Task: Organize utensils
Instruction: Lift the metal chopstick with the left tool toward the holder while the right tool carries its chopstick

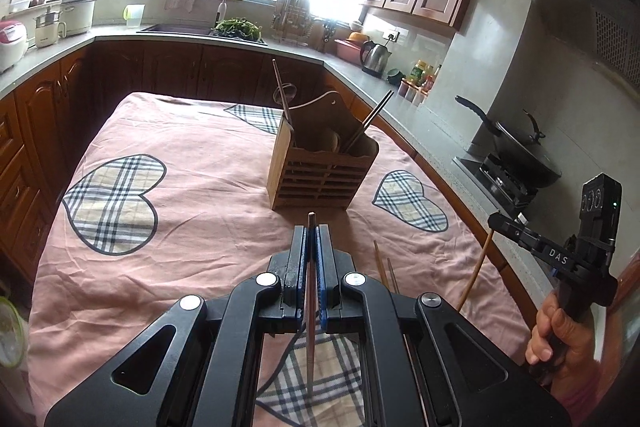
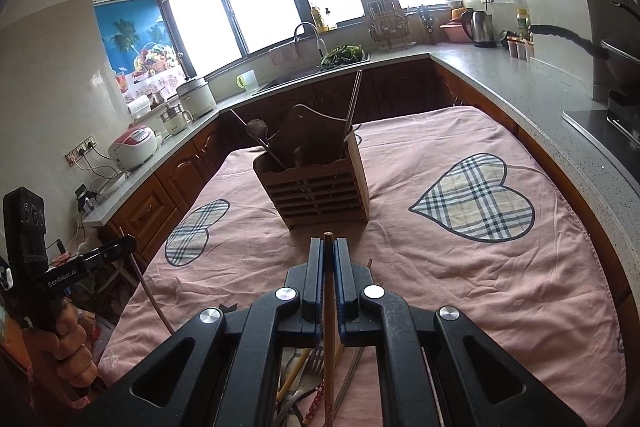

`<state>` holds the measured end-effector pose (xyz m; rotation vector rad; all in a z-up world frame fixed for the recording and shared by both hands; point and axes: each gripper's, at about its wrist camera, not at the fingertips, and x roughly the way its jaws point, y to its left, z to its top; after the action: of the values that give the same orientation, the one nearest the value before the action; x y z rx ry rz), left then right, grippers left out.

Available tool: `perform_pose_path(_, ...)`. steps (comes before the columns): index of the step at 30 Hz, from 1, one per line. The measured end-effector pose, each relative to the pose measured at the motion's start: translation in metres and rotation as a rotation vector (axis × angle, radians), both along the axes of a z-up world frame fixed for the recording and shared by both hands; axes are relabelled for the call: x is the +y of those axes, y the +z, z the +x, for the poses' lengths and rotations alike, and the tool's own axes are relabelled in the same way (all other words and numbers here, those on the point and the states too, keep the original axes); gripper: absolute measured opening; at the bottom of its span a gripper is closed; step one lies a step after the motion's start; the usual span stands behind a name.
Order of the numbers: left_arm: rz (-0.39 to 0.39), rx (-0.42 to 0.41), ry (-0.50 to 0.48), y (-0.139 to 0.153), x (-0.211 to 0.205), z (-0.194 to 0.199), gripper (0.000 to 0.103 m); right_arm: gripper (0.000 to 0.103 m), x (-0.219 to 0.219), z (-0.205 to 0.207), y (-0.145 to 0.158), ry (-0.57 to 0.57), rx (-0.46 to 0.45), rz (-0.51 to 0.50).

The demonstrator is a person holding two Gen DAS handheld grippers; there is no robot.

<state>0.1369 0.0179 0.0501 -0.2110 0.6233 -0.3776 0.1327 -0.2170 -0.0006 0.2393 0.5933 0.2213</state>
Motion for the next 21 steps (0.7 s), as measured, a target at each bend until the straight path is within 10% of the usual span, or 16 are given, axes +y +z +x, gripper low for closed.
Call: perform_pose_path(21,-0.144,-0.141,0.138,0.037,0.033,0.01,0.004,0.005,0.004,0.017,0.031,-0.008,-0.146,0.044)
